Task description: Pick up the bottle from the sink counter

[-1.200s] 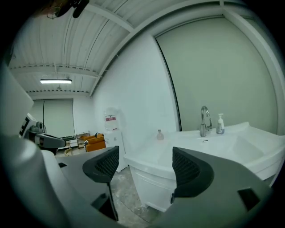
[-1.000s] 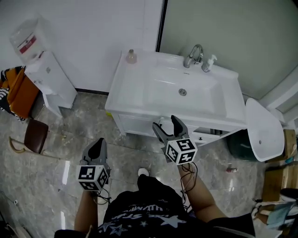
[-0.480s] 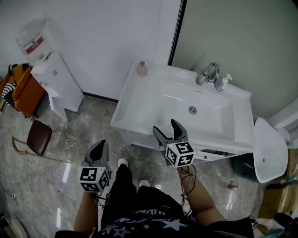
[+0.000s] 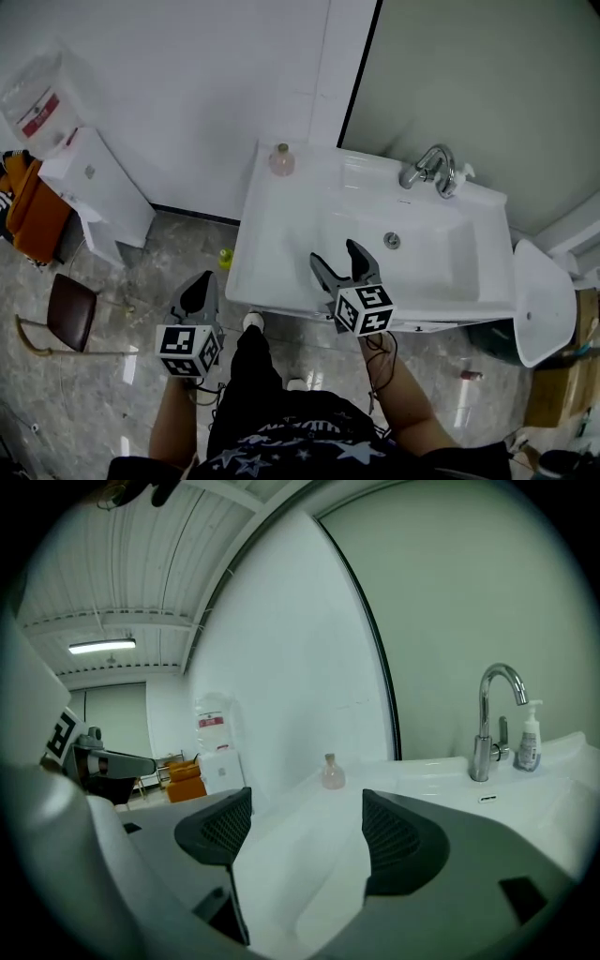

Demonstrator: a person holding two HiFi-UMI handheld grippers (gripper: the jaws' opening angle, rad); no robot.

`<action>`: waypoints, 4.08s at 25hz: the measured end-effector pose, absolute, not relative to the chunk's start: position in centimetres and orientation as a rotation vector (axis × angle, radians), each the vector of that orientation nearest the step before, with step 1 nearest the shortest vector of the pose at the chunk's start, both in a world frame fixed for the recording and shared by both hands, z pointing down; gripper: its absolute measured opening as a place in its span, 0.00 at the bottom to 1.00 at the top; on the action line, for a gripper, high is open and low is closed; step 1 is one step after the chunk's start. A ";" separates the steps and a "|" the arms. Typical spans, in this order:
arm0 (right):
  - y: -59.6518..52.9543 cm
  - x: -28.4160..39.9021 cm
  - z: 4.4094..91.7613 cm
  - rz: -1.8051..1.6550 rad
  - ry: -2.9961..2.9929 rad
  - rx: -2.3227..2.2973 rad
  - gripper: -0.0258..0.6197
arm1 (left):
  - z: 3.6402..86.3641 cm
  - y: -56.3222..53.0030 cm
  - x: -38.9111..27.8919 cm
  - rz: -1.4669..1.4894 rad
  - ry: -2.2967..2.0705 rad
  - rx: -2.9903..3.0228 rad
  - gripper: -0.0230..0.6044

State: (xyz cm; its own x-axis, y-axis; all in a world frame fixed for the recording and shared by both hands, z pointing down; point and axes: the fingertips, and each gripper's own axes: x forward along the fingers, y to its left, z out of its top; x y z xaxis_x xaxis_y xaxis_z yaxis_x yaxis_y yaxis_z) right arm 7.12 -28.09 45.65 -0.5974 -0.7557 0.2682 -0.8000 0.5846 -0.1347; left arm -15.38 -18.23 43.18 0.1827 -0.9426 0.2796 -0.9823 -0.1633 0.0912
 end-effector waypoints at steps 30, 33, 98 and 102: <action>-56.5 -6.9 50.8 0.312 -2.411 1.458 0.46 | 48.3 -44.9 -24.7 0.308 -1.534 2.364 0.07; -57.8 -7.4 51.8 0.306 -2.390 1.452 0.46 | 48.9 -45.9 -24.9 0.317 -1.516 2.365 0.07; -37.9 4.7 42.0 0.158 -2.509 1.447 0.25 | 42.8 -28.9 -13.4 0.268 -1.671 2.407 0.07; -34.8 5.8 41.7 0.152 -2.536 1.422 0.25 | 42.7 -26.0 -11.9 0.261 -1.696 2.400 0.07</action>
